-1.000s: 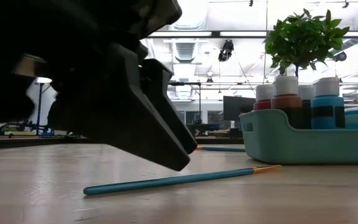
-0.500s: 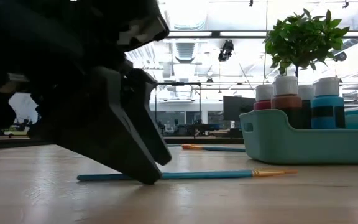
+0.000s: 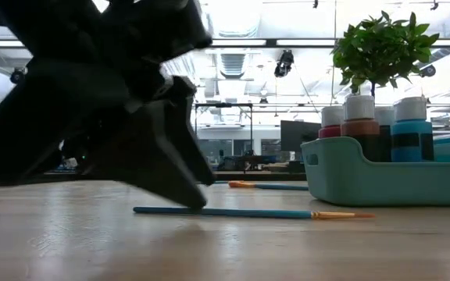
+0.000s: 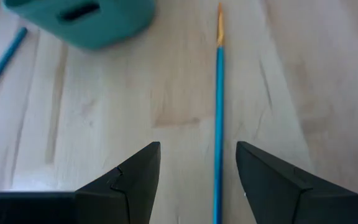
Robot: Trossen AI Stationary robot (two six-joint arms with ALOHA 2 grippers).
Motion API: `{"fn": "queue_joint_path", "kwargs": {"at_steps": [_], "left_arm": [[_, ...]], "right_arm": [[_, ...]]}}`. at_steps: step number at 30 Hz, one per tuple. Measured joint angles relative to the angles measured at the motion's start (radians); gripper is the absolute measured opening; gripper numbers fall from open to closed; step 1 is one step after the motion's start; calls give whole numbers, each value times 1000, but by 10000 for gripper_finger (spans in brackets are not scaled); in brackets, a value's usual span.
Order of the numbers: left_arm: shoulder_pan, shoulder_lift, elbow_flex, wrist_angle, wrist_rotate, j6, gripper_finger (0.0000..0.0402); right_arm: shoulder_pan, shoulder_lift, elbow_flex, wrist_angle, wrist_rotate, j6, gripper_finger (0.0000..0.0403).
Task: Pick & Place Paint Supplies
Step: Put the blue paintbrush into the blue bin
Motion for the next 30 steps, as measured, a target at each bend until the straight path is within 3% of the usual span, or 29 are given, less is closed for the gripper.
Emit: {"fn": "queue_joint_path", "kwargs": {"at_steps": [6, 10, 13, 21, 30], "left_arm": [[2, -23, 0, 48, 10, 39, 216], [16, -18, 0, 47, 94, 33, 213], [20, -16, -1, 44, 111, 24, 197], [58, -16, -24, 85, 94, 56, 137], [130, -15, -103, 212, 278, 40, 121]], "right_arm": [[3, 0, -3, 37, 2, -31, 124], [3, -1, -10, 115, 3, -98, 124], [3, -1, -34, 241, 9, -201, 124], [3, -1, -179, 778, 10, -563, 124], [3, -1, -255, 929, -11, -562, 124]]}}
